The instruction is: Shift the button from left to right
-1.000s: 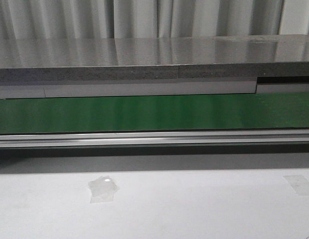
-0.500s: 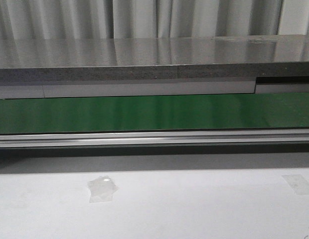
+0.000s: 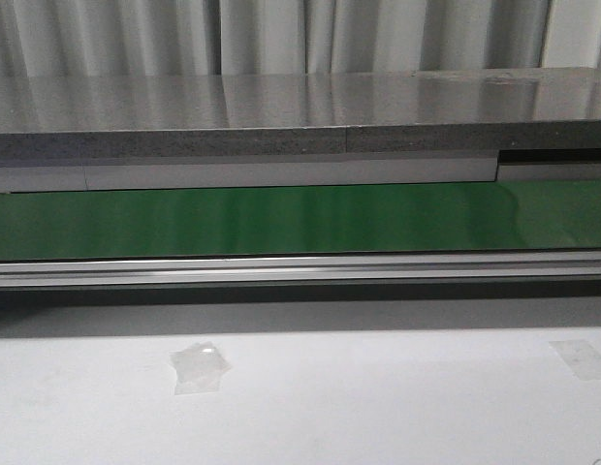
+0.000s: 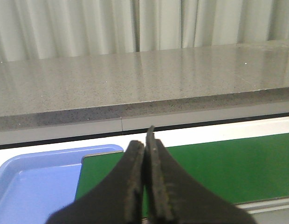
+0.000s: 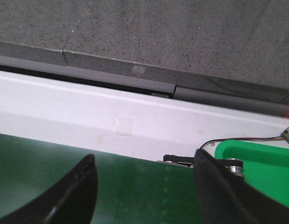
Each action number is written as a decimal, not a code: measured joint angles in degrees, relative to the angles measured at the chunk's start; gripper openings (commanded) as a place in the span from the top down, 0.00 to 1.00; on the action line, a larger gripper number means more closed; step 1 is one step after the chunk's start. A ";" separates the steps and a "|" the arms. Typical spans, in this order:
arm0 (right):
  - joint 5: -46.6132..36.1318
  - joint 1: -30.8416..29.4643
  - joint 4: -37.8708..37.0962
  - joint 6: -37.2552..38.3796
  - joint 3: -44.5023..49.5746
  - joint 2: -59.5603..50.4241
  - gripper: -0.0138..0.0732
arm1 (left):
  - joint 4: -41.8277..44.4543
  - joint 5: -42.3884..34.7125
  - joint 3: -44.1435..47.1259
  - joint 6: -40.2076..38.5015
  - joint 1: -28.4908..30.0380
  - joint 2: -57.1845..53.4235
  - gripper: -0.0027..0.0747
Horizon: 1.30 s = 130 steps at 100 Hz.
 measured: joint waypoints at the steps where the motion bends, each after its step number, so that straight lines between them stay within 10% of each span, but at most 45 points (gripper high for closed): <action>1: -0.27 -0.01 0.13 0.00 0.53 -0.50 0.32 | 0.00 0.00 0.00 0.00 0.00 0.00 0.99; 48: -7.22 1.98 2.37 0.00 29.90 -36.64 0.32 | 0.00 0.00 0.00 0.00 0.00 0.00 0.99; 97: -0.24 1.98 2.37 0.00 35.82 -56.34 0.33 | 0.00 0.00 0.00 0.00 0.00 0.00 0.99; 130: -0.04 1.98 2.37 0.00 35.82 -56.34 0.85 | 0.00 0.00 0.00 0.00 0.00 0.00 0.99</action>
